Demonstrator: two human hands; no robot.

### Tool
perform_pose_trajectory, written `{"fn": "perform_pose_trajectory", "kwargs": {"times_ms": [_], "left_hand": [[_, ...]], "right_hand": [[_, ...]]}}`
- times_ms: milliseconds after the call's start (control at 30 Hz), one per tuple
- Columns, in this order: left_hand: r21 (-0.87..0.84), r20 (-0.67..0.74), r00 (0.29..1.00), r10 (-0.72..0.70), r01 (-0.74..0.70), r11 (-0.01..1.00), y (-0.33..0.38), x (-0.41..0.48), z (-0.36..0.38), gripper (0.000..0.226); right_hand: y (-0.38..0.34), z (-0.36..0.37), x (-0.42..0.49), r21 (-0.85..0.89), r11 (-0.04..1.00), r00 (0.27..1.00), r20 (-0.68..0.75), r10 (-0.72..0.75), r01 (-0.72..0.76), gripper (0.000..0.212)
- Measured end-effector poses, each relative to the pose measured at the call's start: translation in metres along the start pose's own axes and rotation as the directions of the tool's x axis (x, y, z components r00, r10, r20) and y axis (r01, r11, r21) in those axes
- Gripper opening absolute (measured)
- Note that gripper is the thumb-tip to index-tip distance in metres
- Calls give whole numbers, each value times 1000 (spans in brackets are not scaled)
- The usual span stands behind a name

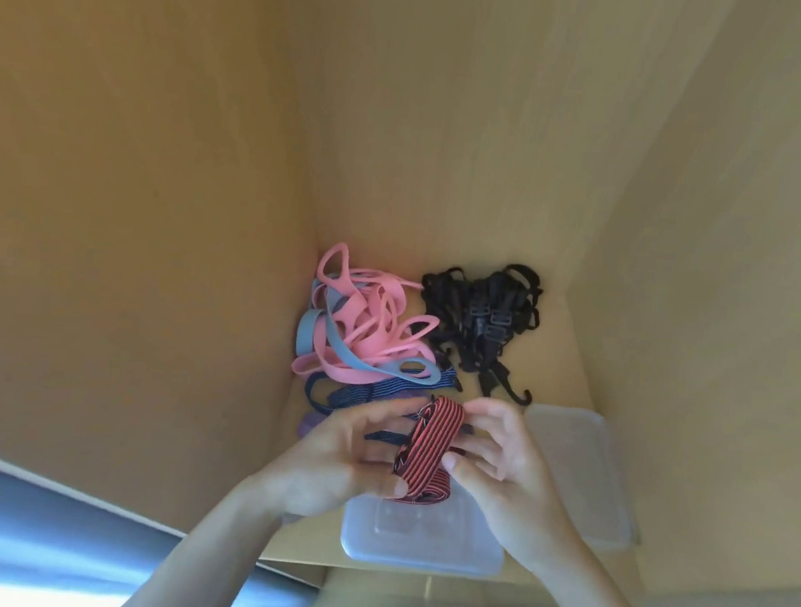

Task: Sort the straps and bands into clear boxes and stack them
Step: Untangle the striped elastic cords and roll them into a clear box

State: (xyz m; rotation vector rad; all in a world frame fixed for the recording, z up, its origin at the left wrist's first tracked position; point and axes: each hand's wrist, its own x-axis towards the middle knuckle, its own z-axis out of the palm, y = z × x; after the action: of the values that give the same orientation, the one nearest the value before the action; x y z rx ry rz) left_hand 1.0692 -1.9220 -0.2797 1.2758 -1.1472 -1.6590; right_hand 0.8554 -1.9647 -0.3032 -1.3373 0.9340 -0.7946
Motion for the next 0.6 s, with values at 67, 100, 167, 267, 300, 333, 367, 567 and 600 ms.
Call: {"fn": "perform_pose_trajectory", "kwargs": {"times_ms": [67, 100, 167, 267, 300, 333, 367, 567, 600], "left_hand": [[14, -25, 1000, -15, 16, 1000, -3, -7, -1, 68], [14, -48, 998, -29, 30, 999, -5, -10, -2, 64], [-29, -71, 995, -65, 63, 998, -9, -15, -2, 58], [-84, -98, 988, -117, 109, 990, -18, -25, 0, 50], [-62, -135, 981, -137, 130, 990, -20, -28, 0, 48], [-23, -183, 971, -153, 151, 988, -24, -32, 1, 46], [14, -234, 958, -165, 173, 985, -26, -35, 3, 41], [86, -375, 890, -261, 314, 946, -37, -43, 24, 19], [103, -389, 881, -269, 332, 938, -38, -41, 28, 16]], "right_hand": [[5, 2, -6, -22, 1000, 1000, -15, -13, 13, 51], [8, 3, -10, -53, 998, 1000, -11, -27, 27, 53], [12, 5, -18, -135, 990, 999, 8, -50, 50, 56], [18, 5, -30, -347, 933, 995, 26, -94, 97, 44], [20, 3, -33, -414, 905, 995, 35, -92, 99, 40], [22, 2, -37, -472, 878, 996, 51, -69, 85, 38], [25, 1, -40, -523, 849, 997, 72, -36, 68, 36], [35, 9, -48, -777, 629, 986, 114, 120, 13, 34], [34, 10, -47, -806, 591, 983, 118, 138, 14, 33]]}}
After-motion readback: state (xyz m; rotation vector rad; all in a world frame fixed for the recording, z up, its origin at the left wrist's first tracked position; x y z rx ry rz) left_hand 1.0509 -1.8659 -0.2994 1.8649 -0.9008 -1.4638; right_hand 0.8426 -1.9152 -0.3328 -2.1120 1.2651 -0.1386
